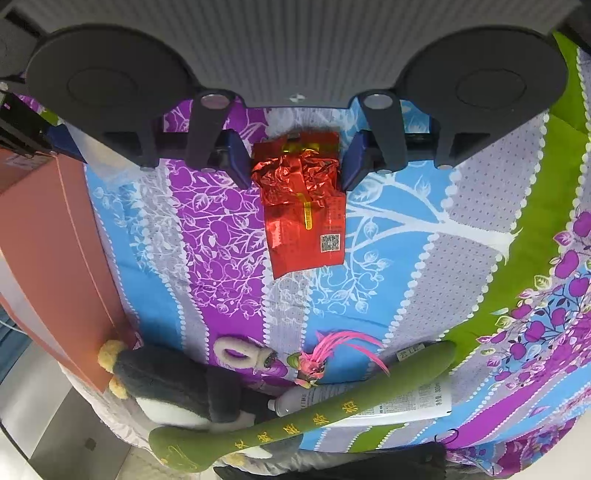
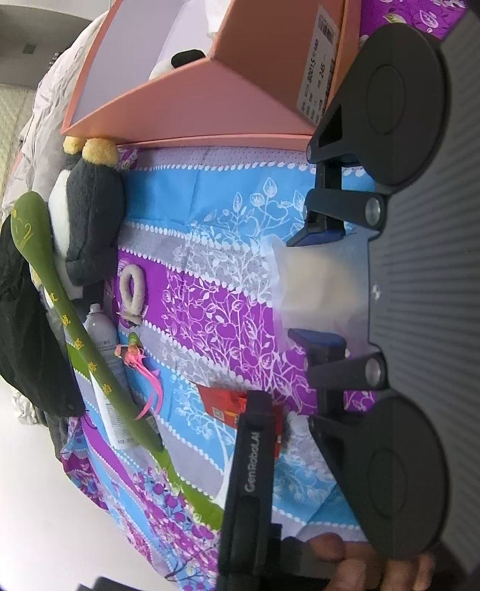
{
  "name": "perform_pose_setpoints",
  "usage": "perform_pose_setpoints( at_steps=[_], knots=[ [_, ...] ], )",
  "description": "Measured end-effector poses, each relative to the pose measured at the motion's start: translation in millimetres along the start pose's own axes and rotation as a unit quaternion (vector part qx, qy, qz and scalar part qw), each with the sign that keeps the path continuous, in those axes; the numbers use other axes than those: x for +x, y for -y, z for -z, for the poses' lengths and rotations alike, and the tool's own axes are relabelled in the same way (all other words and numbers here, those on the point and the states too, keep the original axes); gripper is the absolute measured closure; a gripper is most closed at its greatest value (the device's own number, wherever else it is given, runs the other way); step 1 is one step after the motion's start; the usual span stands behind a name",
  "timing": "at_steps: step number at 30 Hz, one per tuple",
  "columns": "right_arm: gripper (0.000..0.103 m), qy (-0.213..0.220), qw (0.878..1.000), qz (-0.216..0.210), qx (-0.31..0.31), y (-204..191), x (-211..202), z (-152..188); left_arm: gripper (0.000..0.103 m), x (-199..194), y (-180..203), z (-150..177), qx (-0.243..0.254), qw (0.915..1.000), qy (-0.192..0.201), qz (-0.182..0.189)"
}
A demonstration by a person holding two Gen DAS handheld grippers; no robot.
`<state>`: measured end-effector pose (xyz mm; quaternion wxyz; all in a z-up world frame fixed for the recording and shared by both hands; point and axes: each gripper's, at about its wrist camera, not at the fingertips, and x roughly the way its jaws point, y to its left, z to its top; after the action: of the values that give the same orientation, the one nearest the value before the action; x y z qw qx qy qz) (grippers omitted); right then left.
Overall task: Organize soft objects
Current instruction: 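Lift the red packet with the left tool while the right tool carries the bag over the box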
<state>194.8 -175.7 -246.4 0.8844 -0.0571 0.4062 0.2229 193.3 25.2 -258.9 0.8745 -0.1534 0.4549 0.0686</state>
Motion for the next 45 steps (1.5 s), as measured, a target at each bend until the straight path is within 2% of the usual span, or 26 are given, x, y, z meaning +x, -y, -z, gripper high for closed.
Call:
perform_pose_setpoints(
  at_steps=[9, 21, 36, 45],
  knots=[
    [0.056, 0.012, 1.000, 0.009, 0.020, -2, -18, -4, 0.044, -26, -3, -2, 0.001, 0.9997, 0.013, 0.019],
    [0.056, 0.053, 0.997, 0.012, 0.046, -2, -58, -18, 0.044, -75, 5, -12, 0.018, 0.9978, 0.040, 0.049],
    [0.056, 0.138, 0.989, 0.009, 0.048, -4, -126, -52, 0.044, -141, 18, -34, 0.033, 0.9910, 0.098, 0.085],
    [0.056, 0.191, 0.980, 0.026, 0.048, 8, -165, -70, 0.044, -174, 50, -54, 0.059, 0.9816, 0.134, 0.122]
  ],
)
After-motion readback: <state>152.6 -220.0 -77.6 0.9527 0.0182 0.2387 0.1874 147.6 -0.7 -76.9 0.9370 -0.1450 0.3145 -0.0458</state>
